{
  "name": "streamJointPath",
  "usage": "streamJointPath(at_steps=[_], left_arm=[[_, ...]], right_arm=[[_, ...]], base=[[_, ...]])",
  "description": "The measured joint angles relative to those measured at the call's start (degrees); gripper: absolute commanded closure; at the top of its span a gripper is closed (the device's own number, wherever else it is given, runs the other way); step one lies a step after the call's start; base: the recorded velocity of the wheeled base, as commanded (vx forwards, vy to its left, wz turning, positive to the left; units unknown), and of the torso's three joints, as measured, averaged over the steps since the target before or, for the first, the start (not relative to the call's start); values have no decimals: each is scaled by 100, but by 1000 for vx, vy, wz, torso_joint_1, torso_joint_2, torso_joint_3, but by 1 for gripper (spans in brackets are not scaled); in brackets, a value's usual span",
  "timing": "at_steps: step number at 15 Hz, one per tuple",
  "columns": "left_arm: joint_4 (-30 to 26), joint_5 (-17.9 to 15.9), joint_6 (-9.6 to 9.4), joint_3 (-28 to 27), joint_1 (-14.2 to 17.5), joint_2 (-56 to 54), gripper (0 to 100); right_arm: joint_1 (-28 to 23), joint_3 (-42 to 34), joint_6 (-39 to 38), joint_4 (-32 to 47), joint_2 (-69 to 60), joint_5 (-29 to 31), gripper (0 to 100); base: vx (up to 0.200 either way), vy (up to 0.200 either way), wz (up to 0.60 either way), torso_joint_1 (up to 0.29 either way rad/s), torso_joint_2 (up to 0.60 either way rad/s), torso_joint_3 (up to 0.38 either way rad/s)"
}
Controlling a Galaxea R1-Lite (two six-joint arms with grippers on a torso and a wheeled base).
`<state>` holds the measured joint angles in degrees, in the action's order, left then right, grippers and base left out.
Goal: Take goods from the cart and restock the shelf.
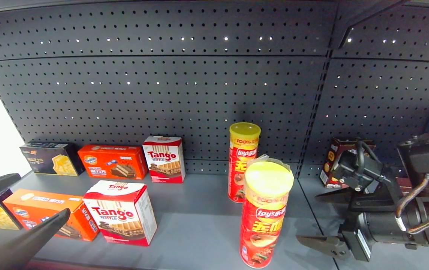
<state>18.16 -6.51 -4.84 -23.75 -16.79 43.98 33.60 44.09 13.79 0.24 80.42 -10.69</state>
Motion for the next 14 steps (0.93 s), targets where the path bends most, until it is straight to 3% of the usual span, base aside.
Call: streamJointPath(at_steps=[3,14], left_arm=[[1,2,104,11,6,-7,0],[4,0,176,57,11,-11,0]], right_arm=[[7,33,6,-13,179,5,0],[72,257,9,-183,717,5,0]], base=[[0,0,0,0,0,0],[0,0,0,0,0,0]])
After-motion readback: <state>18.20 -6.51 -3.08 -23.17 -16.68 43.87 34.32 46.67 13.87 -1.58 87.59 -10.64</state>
